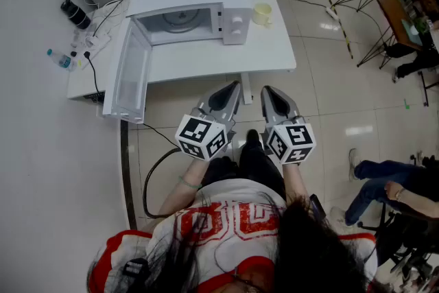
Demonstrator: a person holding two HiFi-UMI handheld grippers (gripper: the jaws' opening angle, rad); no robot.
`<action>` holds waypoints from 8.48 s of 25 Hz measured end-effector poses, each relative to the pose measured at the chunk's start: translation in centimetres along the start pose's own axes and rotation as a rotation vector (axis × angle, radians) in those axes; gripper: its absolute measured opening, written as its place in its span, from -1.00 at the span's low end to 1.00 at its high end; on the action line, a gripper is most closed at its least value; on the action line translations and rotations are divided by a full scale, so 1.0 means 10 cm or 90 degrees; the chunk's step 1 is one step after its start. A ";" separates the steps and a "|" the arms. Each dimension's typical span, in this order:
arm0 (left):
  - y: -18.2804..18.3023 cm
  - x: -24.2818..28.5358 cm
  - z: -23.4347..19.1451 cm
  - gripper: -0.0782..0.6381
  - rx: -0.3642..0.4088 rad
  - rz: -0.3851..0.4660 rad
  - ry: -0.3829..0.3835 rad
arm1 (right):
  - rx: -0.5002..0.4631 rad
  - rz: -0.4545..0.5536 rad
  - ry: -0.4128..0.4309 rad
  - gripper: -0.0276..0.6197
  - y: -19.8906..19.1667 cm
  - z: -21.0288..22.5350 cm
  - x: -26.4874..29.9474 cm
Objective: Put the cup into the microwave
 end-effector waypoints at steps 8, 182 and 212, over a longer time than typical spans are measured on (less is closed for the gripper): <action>-0.04 0.47 -0.09 -0.78 0.007 0.013 -0.004 | 0.003 0.002 -0.010 -0.91 0.06 0.42 0.26; -0.16 -0.55 -0.87 -0.78 0.083 0.041 0.124 | -0.075 -0.135 0.067 0.48 -0.77 -0.15 1.36; -0.07 -0.64 -1.45 -0.77 0.097 0.032 0.203 | -0.077 -0.168 0.176 0.48 -1.06 -0.70 2.39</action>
Point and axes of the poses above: the fingertips, and each gripper's own axes: x forward along the fingers, z to its right, y out of its top, the point moved 9 cm from there along -x, backward along the fingers, and after that the axes turned 15 degrees about z, right-handed, at the moved point
